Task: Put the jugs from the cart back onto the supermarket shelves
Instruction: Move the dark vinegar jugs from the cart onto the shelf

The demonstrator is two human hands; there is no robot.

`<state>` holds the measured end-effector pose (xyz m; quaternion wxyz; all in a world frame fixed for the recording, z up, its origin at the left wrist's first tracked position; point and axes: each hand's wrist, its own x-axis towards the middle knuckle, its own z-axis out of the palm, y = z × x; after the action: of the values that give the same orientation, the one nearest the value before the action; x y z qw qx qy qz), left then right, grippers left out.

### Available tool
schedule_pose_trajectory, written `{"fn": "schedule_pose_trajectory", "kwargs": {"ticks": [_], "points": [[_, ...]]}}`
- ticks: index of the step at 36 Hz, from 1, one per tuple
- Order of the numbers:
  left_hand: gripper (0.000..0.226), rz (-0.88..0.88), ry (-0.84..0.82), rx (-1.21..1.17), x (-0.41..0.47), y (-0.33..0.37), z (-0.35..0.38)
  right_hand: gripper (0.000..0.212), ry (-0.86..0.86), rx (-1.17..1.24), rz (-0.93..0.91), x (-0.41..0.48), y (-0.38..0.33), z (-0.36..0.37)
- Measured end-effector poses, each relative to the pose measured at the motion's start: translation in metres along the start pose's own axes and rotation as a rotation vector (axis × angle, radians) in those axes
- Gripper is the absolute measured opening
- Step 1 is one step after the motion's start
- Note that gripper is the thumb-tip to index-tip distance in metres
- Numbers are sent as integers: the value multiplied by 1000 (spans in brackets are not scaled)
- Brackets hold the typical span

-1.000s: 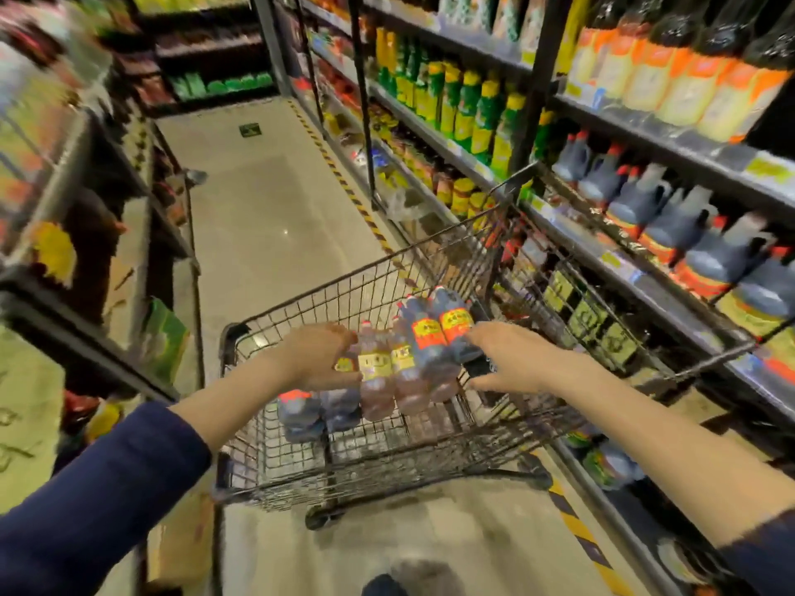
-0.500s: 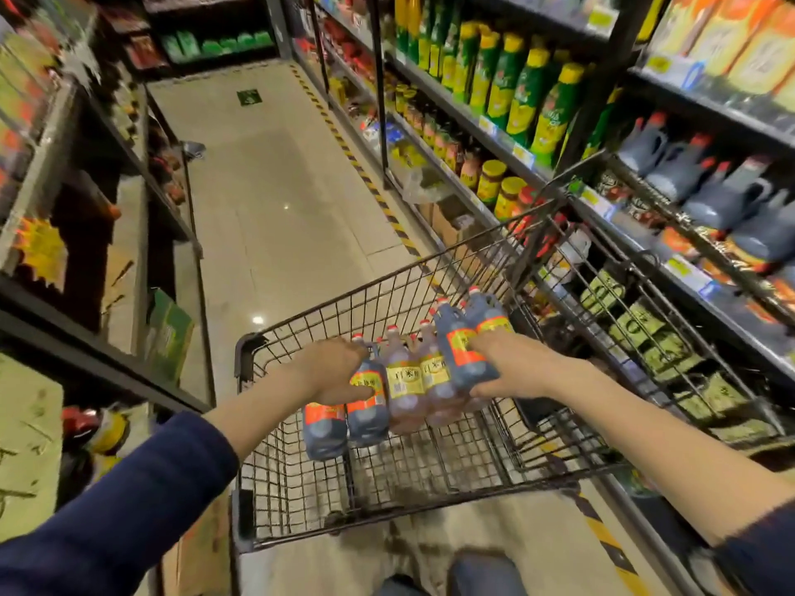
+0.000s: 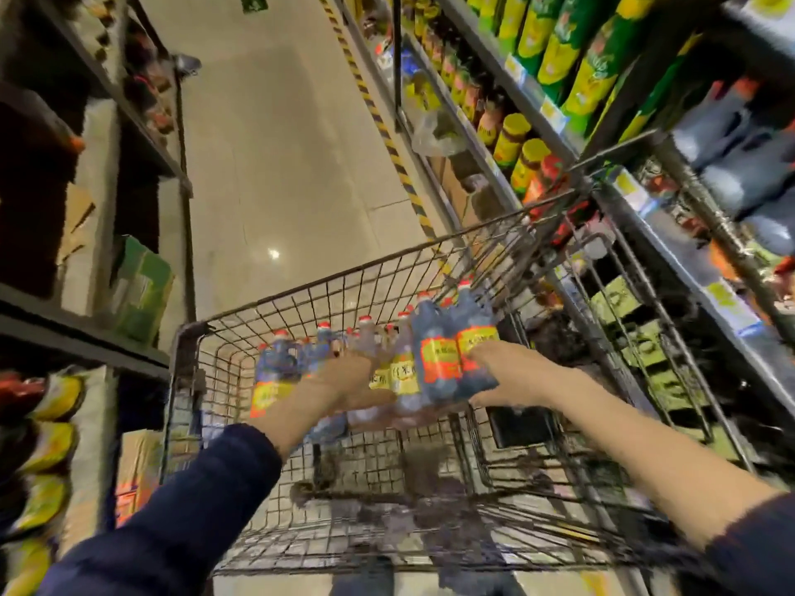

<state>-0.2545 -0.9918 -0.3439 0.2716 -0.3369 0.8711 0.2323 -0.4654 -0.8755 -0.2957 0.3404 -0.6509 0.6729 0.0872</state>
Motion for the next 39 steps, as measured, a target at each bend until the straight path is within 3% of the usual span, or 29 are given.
{"fn": "schedule_pose_trajectory", "kwargs": {"ticks": [5,10,17,21,26,31,35,39], "points": [[72,-110,-32,-288,35,22,14,35,-19,90,-12,20,38,-2],[62,-200,-13,-485,67,42,38,31,3,196,16,39,67,0],[43,-286,46,-852,98,72,49,69,-36,350,102,61,94,23],[52,-463,78,-994,113,80,57,73,-22,361,120,67,104,33],[41,-592,172,-1091,129,87,68,70,-6,393,142,73,110,40],[46,-676,227,-1174,138,88,82,72,-4,418,200,74,114,45],[64,-658,207,-1296,140,81,88,55,32,478,262,75,112,48],[54,-668,128,-1512,136,76,78,53,85,527,359,87,115,63]]}}
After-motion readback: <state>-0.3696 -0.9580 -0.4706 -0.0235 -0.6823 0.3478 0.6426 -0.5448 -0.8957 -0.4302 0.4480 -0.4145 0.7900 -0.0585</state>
